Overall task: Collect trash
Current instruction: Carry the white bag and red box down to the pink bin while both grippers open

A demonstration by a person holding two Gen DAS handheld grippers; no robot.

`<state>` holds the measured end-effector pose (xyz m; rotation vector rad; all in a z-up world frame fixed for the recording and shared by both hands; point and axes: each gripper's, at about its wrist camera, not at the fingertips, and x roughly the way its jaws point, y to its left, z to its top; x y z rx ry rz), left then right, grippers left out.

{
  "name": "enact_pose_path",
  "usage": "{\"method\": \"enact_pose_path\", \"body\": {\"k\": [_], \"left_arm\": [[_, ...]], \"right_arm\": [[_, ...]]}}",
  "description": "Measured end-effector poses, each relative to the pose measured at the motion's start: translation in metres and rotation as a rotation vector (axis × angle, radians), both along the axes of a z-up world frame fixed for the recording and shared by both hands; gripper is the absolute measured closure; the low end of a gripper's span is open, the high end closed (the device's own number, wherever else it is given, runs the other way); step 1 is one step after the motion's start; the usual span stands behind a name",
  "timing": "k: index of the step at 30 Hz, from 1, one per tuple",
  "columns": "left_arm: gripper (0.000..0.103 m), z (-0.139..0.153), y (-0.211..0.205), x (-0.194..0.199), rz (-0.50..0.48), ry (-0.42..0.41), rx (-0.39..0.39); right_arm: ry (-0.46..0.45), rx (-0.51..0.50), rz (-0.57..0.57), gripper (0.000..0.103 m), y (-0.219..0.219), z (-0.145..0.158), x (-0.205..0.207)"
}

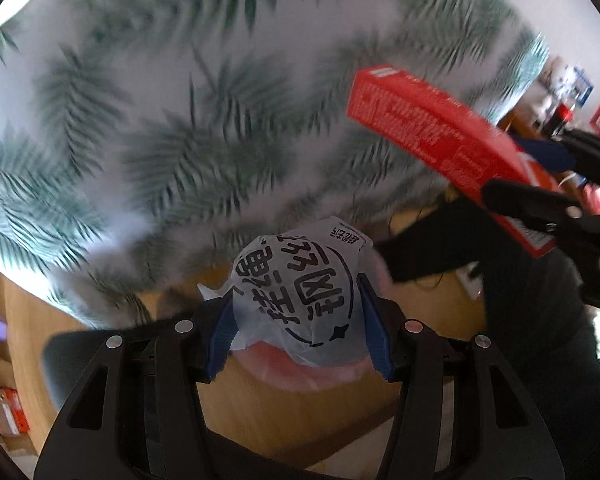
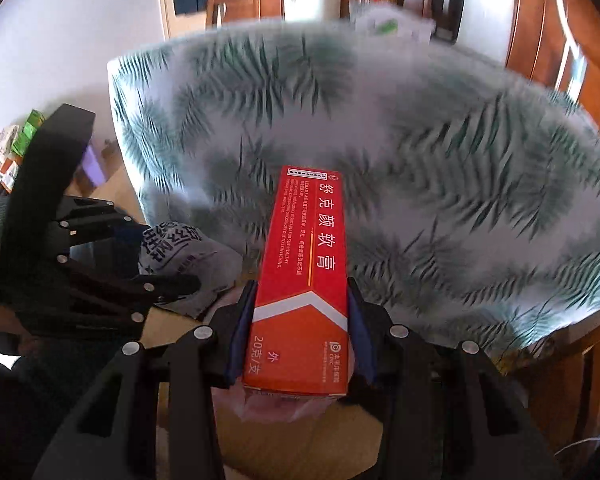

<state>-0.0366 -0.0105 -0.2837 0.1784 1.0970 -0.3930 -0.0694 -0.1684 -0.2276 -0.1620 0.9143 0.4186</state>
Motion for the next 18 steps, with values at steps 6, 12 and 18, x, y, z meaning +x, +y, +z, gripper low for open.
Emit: {"method": "enact_pose_path", "body": {"k": [6,12,18], "left_arm": [[0.049,-0.052,-0.003,0.011,-0.01,0.103,0.056],[0.049,-0.084,-0.001,0.024,-0.007,0.17,0.083],[0.045,-0.103,-0.004,0.035,0.0,0.21,0.085]], "right_arm": [[0.129,-0.024,0.019,0.06,0.006,-0.058,0.013],[0.202,-0.035,0.028,0.06,0.01,-0.09,0.027],[0.243,-0.035,0.026,0.06,0.012,-0.106,0.036]]}}
